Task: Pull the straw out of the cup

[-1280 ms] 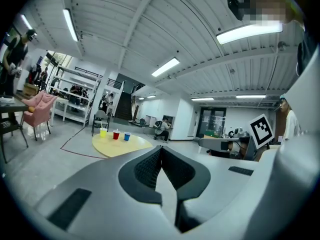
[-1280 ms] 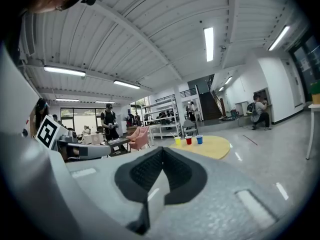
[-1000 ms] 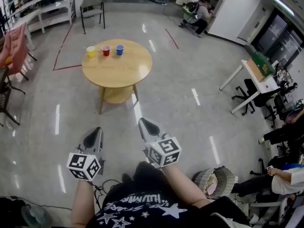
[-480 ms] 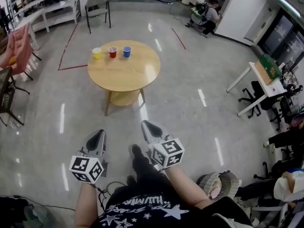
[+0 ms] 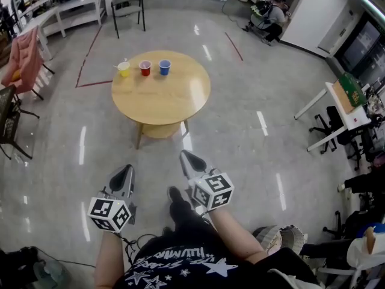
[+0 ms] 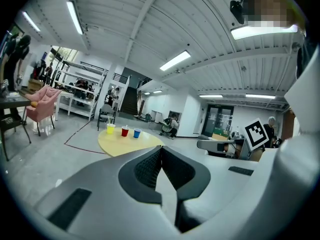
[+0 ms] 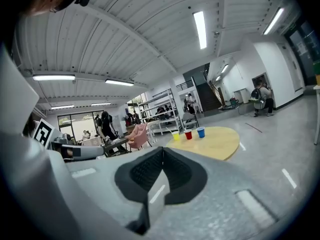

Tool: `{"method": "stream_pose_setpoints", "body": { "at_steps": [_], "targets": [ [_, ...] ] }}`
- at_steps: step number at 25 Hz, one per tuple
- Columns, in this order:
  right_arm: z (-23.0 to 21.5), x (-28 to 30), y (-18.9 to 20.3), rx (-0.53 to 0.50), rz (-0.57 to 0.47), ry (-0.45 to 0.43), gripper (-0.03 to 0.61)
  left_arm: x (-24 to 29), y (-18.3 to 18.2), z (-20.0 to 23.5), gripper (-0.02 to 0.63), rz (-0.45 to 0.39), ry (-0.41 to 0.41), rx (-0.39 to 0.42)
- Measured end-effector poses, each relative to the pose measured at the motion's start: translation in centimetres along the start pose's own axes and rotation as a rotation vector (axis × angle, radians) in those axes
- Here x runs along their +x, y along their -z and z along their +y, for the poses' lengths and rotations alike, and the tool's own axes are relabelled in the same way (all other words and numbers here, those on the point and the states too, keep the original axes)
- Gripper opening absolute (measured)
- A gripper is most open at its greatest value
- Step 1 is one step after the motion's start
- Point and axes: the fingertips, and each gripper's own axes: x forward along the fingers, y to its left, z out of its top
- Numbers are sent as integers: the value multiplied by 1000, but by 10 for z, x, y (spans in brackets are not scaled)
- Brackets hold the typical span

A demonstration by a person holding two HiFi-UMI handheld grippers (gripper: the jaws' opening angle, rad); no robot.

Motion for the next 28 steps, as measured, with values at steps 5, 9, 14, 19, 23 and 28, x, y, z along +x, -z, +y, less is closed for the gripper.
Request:
{"method": "stream_pose_setpoints", "body": {
  "at_steps": [5, 9, 14, 19, 23, 28],
  "targets": [
    [-36, 41, -23, 15, 5, -11, 0, 47, -18, 15, 6, 13, -18, -6],
    [-59, 70, -40, 23, 13, -30, 0, 81, -33, 25, 6, 25, -34, -9],
    [-94, 97, -45, 39, 32, -33, 0, 121, -40, 32, 6, 33, -47, -6],
    [-122, 122, -61, 45, 37, -50, 0, 157, -52, 38, 6, 42, -60, -12],
    [-145, 138, -66, 46, 43, -68, 0, 184, -56, 40, 6, 38, -73, -15],
    [-171, 161, -72, 43, 53, -86, 0, 216, -66, 48, 6, 25, -91, -13]
  ]
}}
